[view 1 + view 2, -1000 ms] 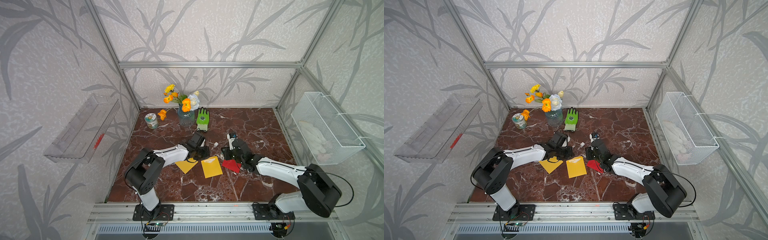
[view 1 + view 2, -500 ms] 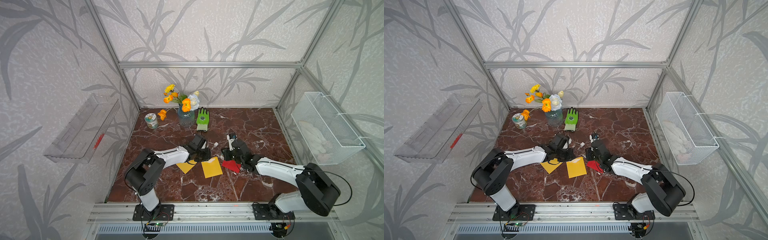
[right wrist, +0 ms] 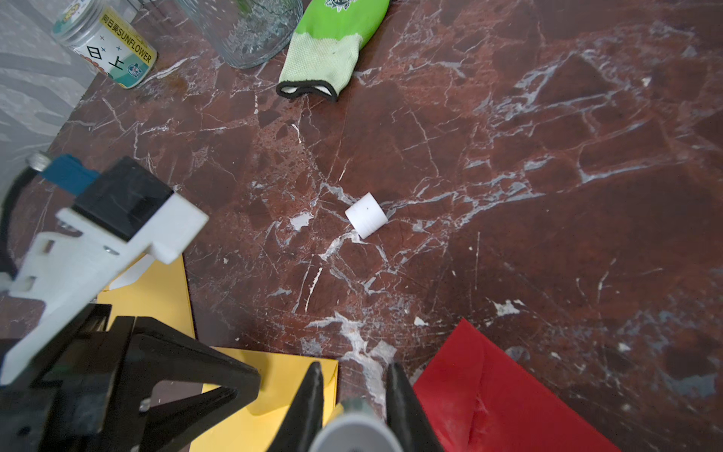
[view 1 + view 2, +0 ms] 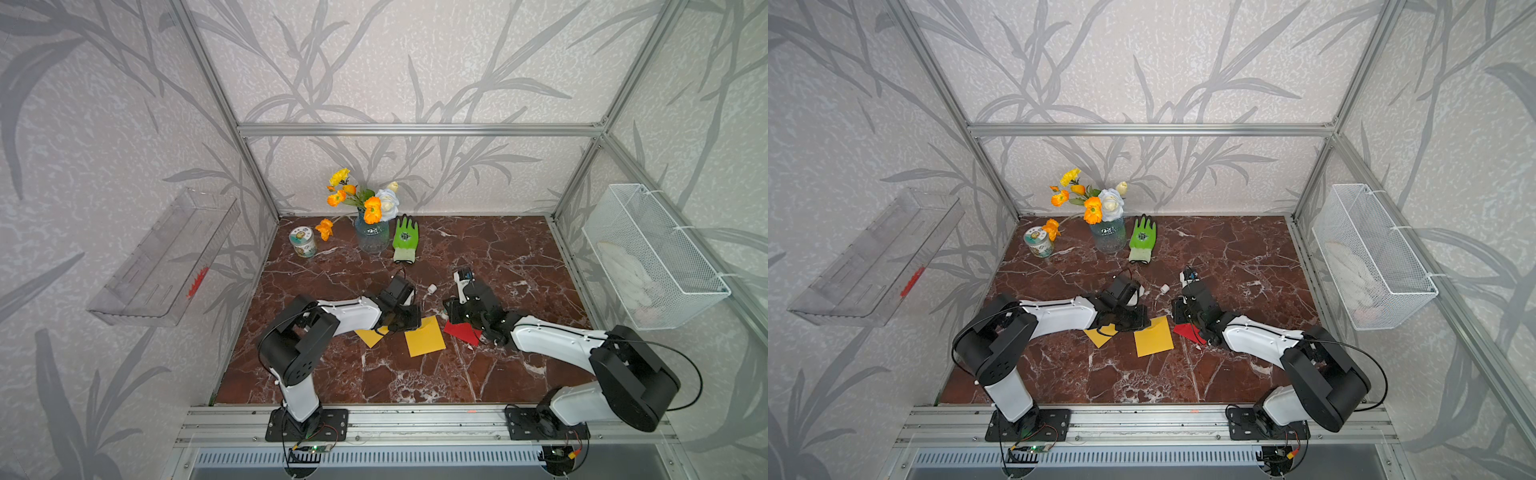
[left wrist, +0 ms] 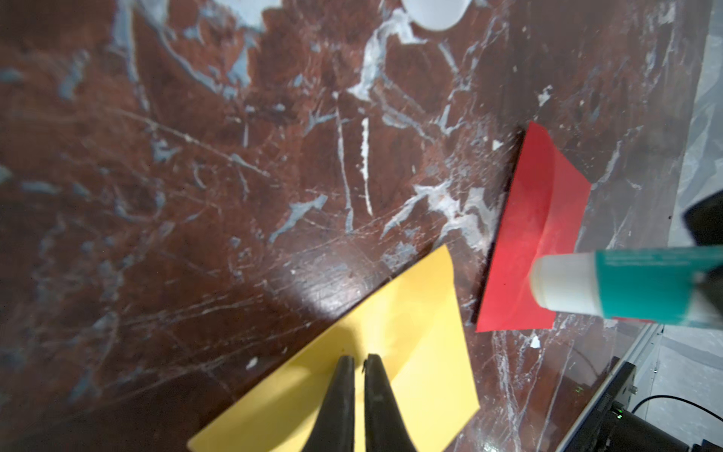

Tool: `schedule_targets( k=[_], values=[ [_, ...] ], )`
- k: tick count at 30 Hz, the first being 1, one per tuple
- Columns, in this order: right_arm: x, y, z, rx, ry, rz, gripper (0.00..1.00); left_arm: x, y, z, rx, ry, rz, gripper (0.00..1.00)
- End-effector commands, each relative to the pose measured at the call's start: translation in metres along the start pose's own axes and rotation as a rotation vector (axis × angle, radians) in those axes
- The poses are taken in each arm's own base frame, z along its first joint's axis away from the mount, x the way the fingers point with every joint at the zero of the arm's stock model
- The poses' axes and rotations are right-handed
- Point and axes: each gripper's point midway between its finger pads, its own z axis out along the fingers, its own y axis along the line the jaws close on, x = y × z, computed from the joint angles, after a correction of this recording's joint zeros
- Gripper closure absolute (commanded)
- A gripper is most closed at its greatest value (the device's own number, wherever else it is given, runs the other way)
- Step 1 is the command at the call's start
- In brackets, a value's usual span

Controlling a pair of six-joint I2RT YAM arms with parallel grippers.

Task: Seal the envelope with a glue stick
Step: Close the envelope at the center of the board.

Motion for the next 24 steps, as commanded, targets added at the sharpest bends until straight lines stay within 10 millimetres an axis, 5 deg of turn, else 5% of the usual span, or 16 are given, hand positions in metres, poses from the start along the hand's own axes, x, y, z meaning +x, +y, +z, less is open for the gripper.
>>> schedule_targets(
  k=[1, 8, 24],
  values=[
    [-0.003, -0.002, -0.003, 0.002, -0.018, 0.011, 1.00, 0.017, 0.015, 0.015, -0.038, 0.049, -0.001, 0.90],
    [-0.001, -0.004, -0.003, 0.008, -0.017, 0.011, 1.00, 0.024, 0.031, 0.024, -0.109, 0.087, -0.024, 0.91],
    [-0.005, -0.003, -0.007, 0.011, -0.027, -0.001, 1.00, 0.027, 0.091, 0.009, -0.327, 0.058, -0.138, 0.94]
  ],
)
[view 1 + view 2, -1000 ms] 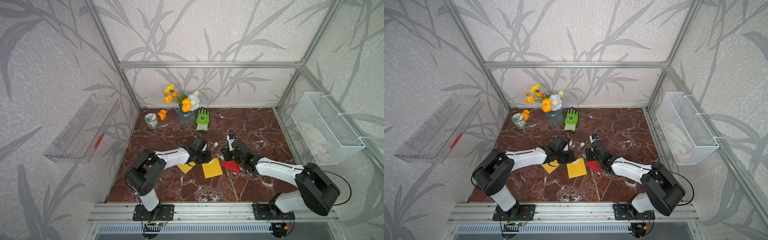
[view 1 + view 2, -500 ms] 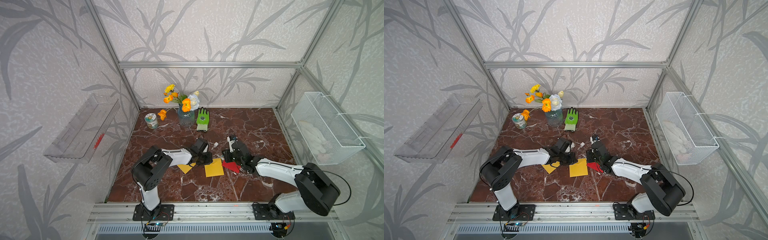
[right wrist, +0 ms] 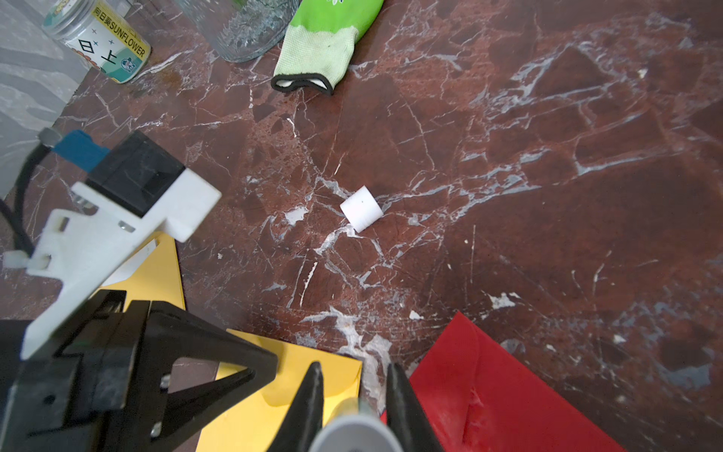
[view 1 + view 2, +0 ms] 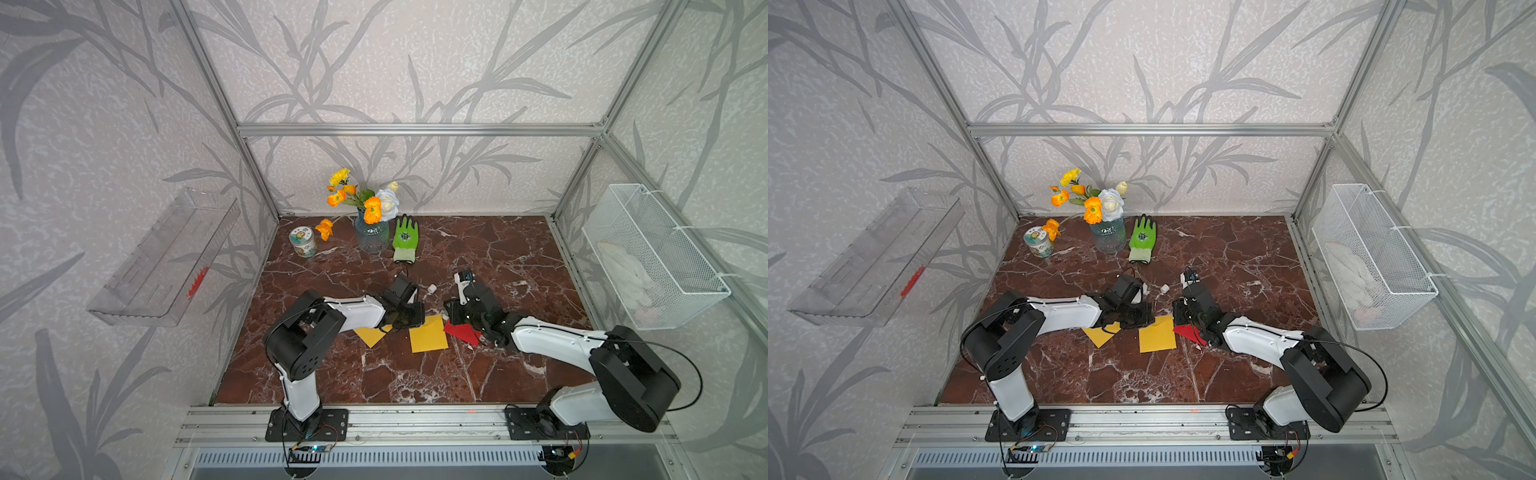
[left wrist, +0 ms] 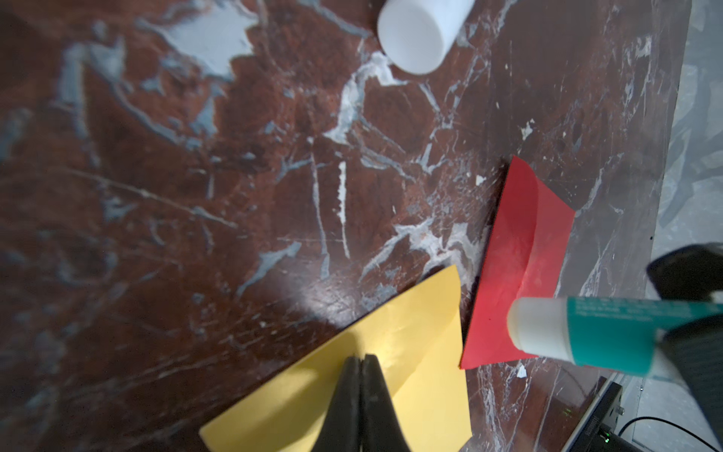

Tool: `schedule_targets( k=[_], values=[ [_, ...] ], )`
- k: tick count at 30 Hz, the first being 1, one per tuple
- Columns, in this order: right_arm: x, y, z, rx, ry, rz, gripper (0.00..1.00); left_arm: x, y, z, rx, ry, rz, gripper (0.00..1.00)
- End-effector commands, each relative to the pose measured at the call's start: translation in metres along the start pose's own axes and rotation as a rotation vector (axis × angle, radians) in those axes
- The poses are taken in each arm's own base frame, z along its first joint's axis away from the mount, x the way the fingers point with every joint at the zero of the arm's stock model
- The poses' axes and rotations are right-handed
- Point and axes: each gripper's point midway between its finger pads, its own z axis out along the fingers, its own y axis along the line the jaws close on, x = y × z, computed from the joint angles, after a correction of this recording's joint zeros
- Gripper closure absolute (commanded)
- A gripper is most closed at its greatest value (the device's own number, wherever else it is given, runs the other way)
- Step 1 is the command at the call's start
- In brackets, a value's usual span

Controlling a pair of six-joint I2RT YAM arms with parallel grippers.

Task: Seal the envelope with a glue stick
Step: Close the envelope at the center of the board.

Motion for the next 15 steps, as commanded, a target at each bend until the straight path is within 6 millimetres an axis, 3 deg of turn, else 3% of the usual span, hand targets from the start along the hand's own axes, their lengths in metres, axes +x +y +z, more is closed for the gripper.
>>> schedule_targets(
  k=[1, 7, 15],
  values=[
    [-0.007, -0.001, -0.007, 0.005, -0.031, 0.000, 1.00, 0.037, 0.090, 0.000, -0.322, 0.087, -0.082, 0.94],
    [-0.005, -0.004, -0.009, 0.012, -0.028, 0.001, 1.00, 0.035, 0.102, -0.013, -0.405, 0.090, -0.042, 0.93],
    [0.001, -0.010, -0.013, 0.033, -0.020, -0.003, 1.00, 0.026, 0.096, -0.030, -0.604, 0.137, 0.155, 0.93]
  ],
)
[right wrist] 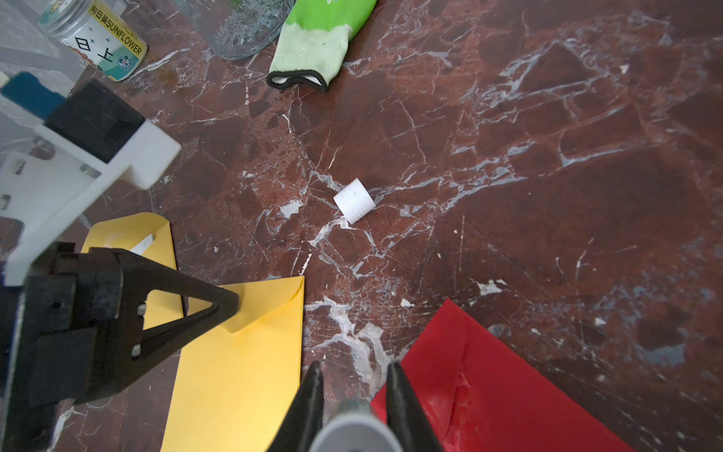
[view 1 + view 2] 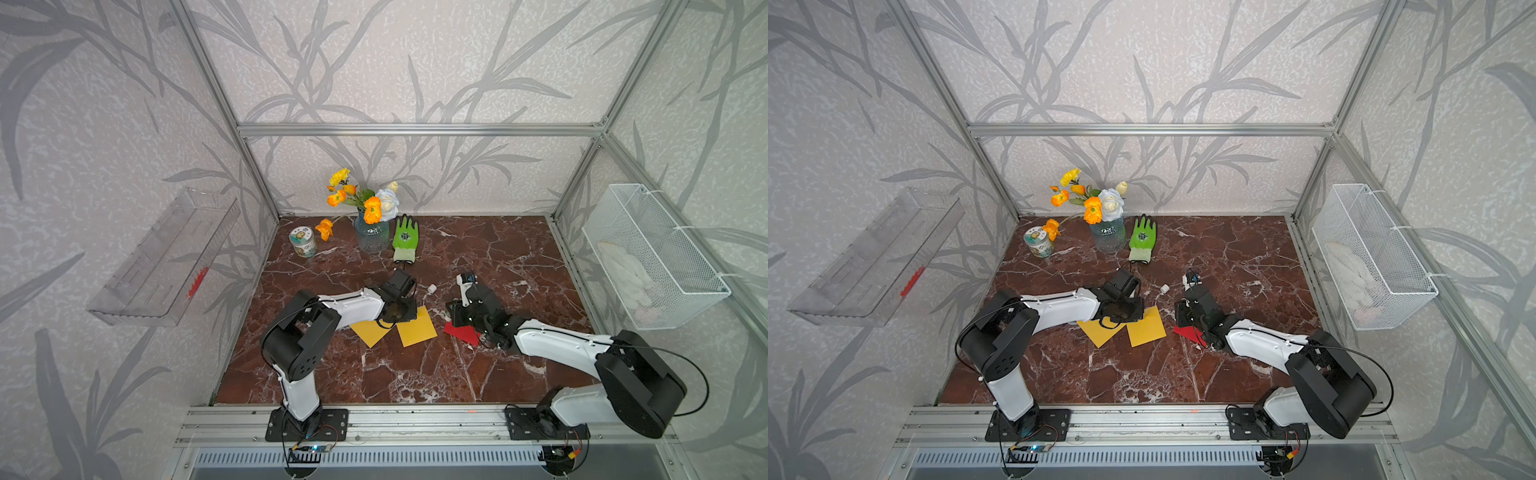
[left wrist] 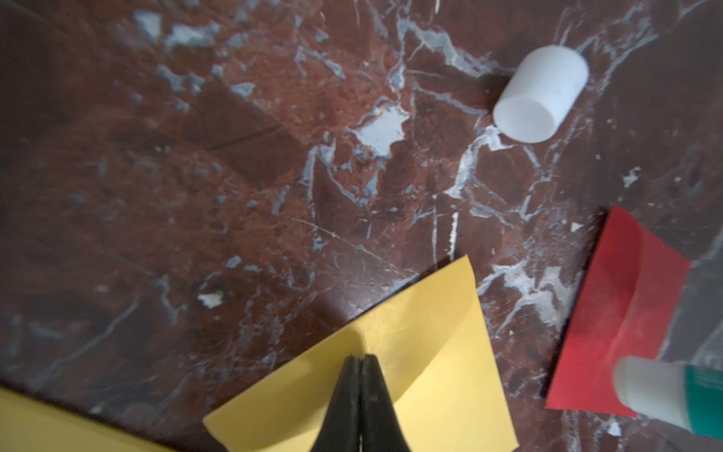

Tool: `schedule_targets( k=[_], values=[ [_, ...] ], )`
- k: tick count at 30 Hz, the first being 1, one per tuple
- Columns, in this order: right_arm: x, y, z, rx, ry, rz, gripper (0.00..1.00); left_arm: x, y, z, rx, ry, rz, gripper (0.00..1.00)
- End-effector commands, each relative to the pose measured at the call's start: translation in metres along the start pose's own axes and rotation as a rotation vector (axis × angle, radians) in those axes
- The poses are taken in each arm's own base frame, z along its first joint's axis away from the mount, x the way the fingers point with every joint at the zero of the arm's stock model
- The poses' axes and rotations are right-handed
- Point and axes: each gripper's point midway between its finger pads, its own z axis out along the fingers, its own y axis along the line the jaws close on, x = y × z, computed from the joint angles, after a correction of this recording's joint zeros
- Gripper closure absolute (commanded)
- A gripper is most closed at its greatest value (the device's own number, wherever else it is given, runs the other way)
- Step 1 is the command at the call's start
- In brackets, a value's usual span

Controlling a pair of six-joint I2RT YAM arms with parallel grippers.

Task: Seal the envelope with a glue stick
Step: Close the envelope at the center of the board.

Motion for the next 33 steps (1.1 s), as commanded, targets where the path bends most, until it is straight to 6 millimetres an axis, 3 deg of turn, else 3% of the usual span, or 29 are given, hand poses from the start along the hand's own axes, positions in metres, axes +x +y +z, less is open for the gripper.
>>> schedule_targets(
  k=[1, 8, 17, 24, 31, 33],
  values=[
    [-0.003, -0.006, -0.007, 0.024, -0.020, -0.004, 1.00, 0.048, 0.062, 0.003, -0.355, 0.177, 0.141, 0.93],
    [0.000, -0.018, -0.023, 0.064, -0.036, -0.017, 1.00, 0.061, 0.063, 0.017, -0.442, 0.215, 0.215, 0.93],
    [0.013, -0.043, -0.039, 0.116, -0.043, -0.001, 1.00, 0.074, 0.052, 0.037, -0.378, 0.253, 0.193, 0.93],
    [0.014, -0.049, -0.046, 0.127, -0.055, 0.009, 1.00, 0.093, 0.046, 0.048, -0.278, 0.302, 0.111, 0.85],
    [0.013, -0.050, -0.048, 0.127, -0.059, 0.012, 1.00, 0.103, 0.055, 0.050, -0.301, 0.340, 0.111, 0.79],
    [0.012, -0.050, -0.048, 0.128, -0.064, 0.014, 1.00, 0.104, 0.061, 0.049, -0.334, 0.351, 0.132, 0.72]
  ],
)
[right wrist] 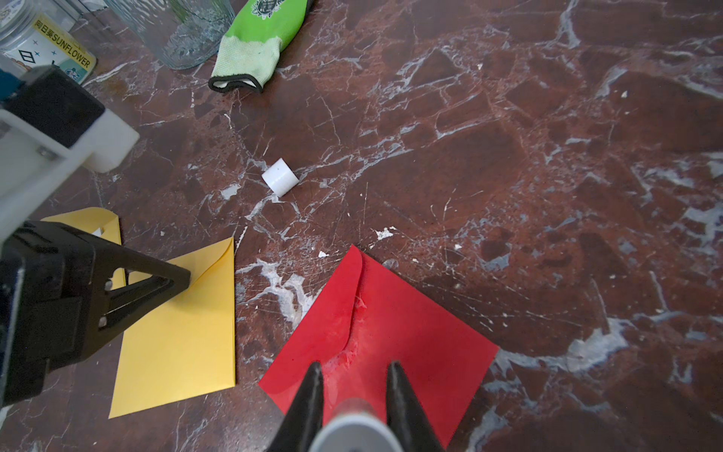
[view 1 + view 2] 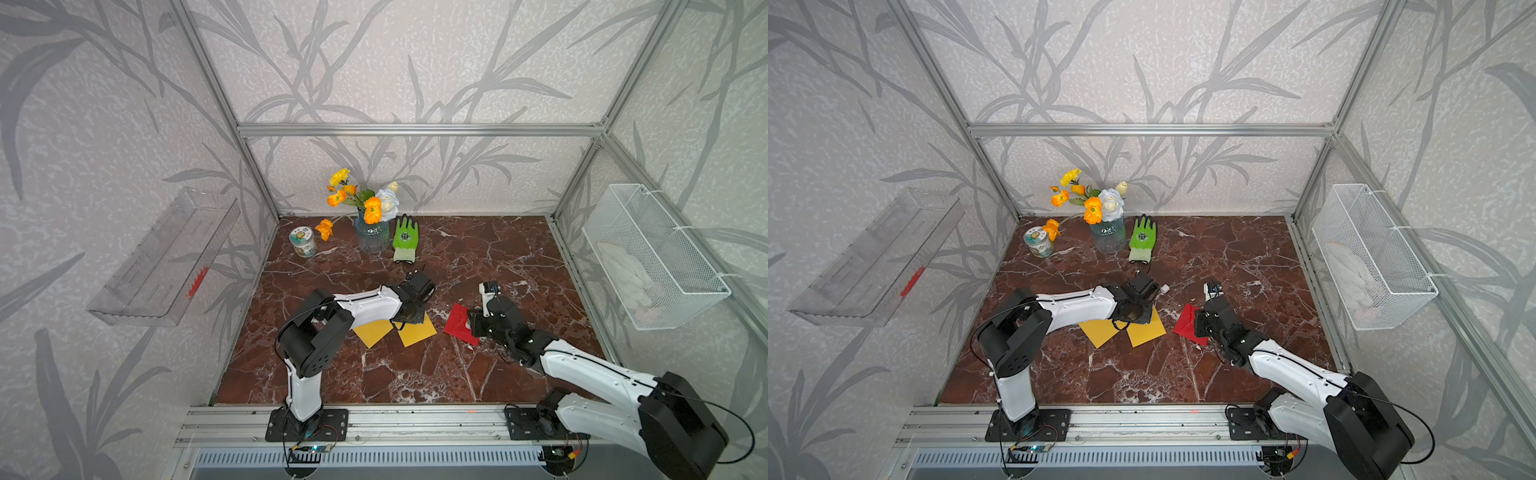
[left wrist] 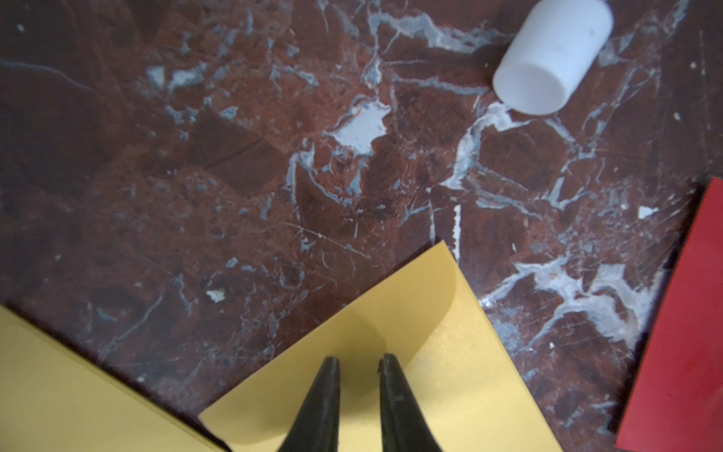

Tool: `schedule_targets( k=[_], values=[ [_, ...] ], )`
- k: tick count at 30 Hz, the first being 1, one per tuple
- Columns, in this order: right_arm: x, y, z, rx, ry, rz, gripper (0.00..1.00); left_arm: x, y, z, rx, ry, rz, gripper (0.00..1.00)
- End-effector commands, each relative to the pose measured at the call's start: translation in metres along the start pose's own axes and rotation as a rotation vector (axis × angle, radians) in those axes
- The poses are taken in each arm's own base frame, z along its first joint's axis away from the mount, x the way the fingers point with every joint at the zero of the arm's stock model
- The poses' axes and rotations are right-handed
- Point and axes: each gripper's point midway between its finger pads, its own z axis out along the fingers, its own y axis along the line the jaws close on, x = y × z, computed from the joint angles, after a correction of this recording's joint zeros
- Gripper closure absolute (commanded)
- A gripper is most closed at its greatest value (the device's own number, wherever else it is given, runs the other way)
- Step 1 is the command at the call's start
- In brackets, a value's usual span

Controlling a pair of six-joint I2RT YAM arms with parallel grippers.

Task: Seal the envelope with a glue stick
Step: Close the envelope at the center of the board.

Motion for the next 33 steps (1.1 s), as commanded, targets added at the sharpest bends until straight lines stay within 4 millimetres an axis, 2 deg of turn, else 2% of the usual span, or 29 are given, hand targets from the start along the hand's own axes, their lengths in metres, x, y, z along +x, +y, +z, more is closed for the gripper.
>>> schedule_targets(
  k=[1, 8, 12, 15, 21, 25, 33],
  values=[
    [-0.001, -0.006, -0.003, 0.021, -0.015, -0.003, 1.00, 0.100, 0.051, 0.049, -0.171, 0.353, 0.051, 0.70],
    [-0.001, -0.008, -0.005, 0.028, -0.021, 0.005, 1.00, 0.111, 0.069, 0.049, -0.254, 0.411, 0.112, 0.61],
    [-0.002, -0.009, -0.008, 0.026, -0.028, 0.004, 1.00, 0.107, 0.060, 0.046, -0.215, 0.407, 0.105, 0.58],
    [-0.005, -0.008, -0.010, 0.021, -0.038, 0.002, 1.00, 0.092, 0.041, 0.037, -0.132, 0.372, 0.088, 0.56],
    [-0.008, -0.006, -0.012, 0.011, -0.044, 0.000, 1.00, 0.050, 0.006, 0.005, 0.005, 0.268, 0.074, 0.53],
    [-0.008, -0.005, -0.013, 0.011, -0.046, -0.002, 1.00, 0.032, 0.000, -0.010, 0.031, 0.220, 0.066, 0.52],
    [-0.006, -0.005, -0.011, 0.006, -0.038, -0.003, 1.00, 0.017, -0.004, -0.020, 0.066, 0.170, 0.025, 0.57]
  ],
)
